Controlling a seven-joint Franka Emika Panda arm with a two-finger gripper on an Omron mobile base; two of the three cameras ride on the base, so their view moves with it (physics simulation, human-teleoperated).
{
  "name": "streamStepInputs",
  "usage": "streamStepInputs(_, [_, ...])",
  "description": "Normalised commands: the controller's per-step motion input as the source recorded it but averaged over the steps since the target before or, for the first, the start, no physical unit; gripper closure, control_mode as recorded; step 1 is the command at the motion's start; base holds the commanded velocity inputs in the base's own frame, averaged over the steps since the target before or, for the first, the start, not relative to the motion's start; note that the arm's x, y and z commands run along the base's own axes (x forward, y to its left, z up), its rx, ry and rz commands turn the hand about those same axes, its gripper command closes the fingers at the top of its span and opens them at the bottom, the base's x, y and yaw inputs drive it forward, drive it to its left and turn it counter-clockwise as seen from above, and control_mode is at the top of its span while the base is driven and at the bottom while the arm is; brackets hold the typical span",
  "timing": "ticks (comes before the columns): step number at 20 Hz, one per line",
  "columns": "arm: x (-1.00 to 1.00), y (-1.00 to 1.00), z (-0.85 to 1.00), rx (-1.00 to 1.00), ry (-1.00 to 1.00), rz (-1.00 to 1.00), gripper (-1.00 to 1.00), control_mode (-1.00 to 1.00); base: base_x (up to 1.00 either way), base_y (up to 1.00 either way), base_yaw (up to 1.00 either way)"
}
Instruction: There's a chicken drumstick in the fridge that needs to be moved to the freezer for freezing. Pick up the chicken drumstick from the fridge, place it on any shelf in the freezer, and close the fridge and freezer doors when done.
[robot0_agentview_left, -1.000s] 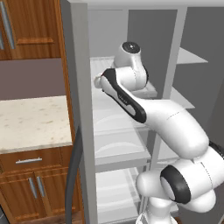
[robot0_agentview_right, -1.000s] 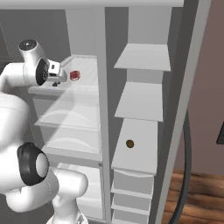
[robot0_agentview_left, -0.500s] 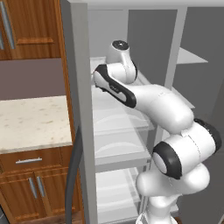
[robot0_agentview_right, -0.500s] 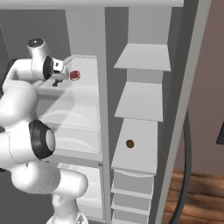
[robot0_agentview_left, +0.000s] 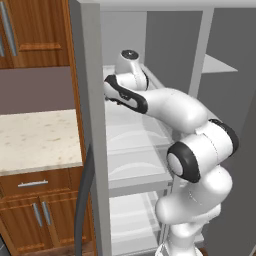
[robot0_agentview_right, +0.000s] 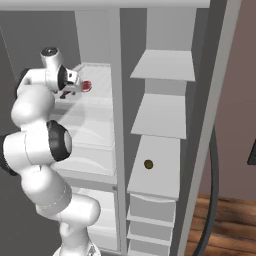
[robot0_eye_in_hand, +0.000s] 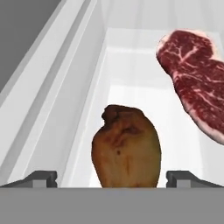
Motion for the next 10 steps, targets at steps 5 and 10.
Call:
streamStepInputs(5, [0.39, 0.02, -0.27, 0.0, 0.09, 0.0, -1.0, -1.0, 0.0, 0.0, 0.0])
streamStepInputs(10, [0.03, 0.05, -0.7, 0.0, 0.1, 0.0, 1.0, -1.0, 0.0, 0.0, 0.0])
